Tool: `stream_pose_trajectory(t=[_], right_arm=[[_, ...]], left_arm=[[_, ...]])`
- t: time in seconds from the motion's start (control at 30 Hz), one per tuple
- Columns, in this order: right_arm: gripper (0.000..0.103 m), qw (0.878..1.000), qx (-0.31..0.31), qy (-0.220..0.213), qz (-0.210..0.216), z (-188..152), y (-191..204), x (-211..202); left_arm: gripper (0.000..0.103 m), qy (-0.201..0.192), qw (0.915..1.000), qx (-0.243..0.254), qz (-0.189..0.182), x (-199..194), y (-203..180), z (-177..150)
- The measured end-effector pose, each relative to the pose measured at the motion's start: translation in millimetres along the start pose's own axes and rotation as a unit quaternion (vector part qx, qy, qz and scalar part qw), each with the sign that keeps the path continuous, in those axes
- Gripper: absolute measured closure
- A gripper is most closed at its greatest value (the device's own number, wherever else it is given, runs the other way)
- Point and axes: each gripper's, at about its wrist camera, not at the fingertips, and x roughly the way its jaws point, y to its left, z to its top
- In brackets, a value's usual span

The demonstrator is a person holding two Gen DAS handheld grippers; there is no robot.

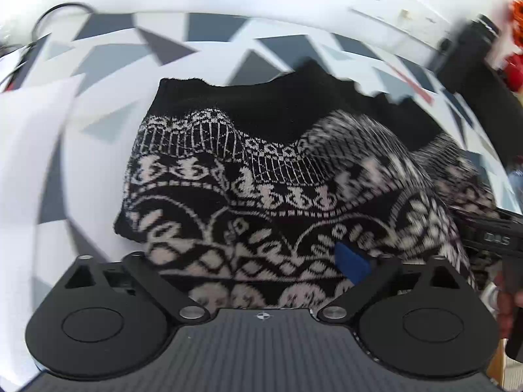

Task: Fold clothes
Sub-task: 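Press and smooth the folded sweater with both grippers, closing them on top, then lift the folded sweater with both grippers and carry it toward the beige chair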

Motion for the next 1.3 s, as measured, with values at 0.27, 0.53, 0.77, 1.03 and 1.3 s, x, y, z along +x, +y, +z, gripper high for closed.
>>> stream_pose_trajectory(t=[0.27, 0.53, 0.77, 1.03, 1.3], right_arm=[[0.050, 0.999, 0.000, 0.007, 0.043, 2.7, 11.1, -0.5], [0.070, 0.995, -0.051, -0.003, 0.086, 6.5, 29.6, -3.4], [0.072, 0.993, -0.069, -0.030, 0.096, -0.4, 56.6, -24.2], [0.072, 0.982, -0.101, -0.099, 0.121, 9.6, 106.9, -72.7], [0.072, 0.961, -0.167, -0.150, 0.164, 7.2, 177.2, -125.3]], left_arm=[[0.028, -0.007, 0.9990, -0.027, -0.036, 4.9, -14.5, 4.3], [0.072, -0.029, 0.9983, 0.011, -0.048, -4.3, -28.6, 7.2], [0.076, -0.073, 0.9969, 0.006, -0.028, -40.6, -25.2, 0.1], [0.076, -0.164, 0.9865, -0.001, -0.004, -112.3, -12.5, -10.7], [0.076, -0.241, 0.9694, -0.036, 0.033, -197.1, 19.4, -54.4]])
